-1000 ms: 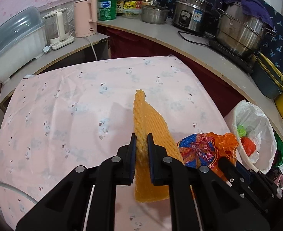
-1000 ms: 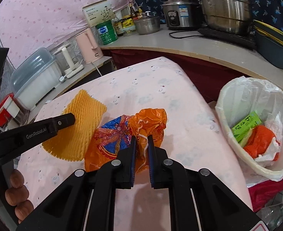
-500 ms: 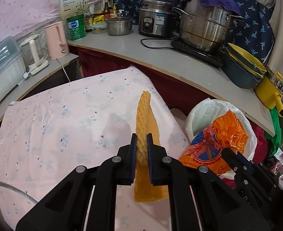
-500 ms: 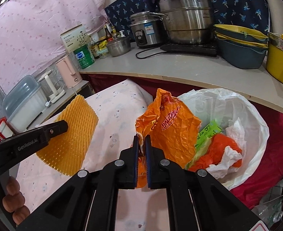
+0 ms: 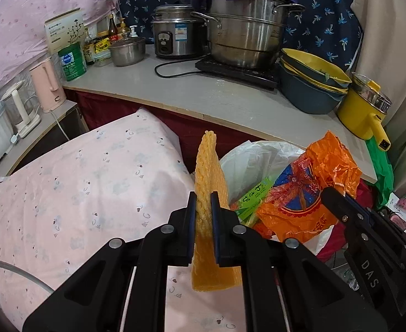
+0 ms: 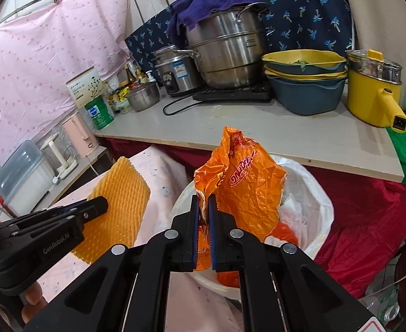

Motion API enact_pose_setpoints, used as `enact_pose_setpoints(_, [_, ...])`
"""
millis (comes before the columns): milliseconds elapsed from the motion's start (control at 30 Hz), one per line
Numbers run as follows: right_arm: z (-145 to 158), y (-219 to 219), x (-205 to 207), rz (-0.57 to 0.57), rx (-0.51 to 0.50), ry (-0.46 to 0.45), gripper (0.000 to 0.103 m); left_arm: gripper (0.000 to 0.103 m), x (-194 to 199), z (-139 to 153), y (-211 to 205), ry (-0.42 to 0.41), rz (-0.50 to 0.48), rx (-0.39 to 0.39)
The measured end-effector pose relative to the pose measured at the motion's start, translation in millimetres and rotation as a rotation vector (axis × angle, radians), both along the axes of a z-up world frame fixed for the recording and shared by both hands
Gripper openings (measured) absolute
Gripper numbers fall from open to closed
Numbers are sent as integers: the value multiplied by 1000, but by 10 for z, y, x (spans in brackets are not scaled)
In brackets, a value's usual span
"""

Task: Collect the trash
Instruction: 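Carry the foam net and wrapper over the wastebasket and open both grippers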

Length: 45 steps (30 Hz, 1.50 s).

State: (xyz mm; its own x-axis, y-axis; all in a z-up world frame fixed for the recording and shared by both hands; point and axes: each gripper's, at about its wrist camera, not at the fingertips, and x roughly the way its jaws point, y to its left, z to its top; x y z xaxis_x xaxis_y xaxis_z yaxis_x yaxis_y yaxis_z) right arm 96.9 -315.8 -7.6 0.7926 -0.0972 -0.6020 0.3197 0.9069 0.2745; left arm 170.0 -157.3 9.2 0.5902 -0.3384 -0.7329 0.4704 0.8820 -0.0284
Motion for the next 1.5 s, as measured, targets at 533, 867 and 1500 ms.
enact_pose_setpoints(533, [-2,-368,-90,-53,9,-8,6,10,-39,-109,-465,12,-65,29])
enact_pose_setpoints(867, [-86,-456,8,-56,16,9,6,12,37,-215,-593,27,-84,35])
enact_pose_setpoints(1500, [-92,-420,136,-50,-3,16,23,50,128,-247,-514,14,-51,13])
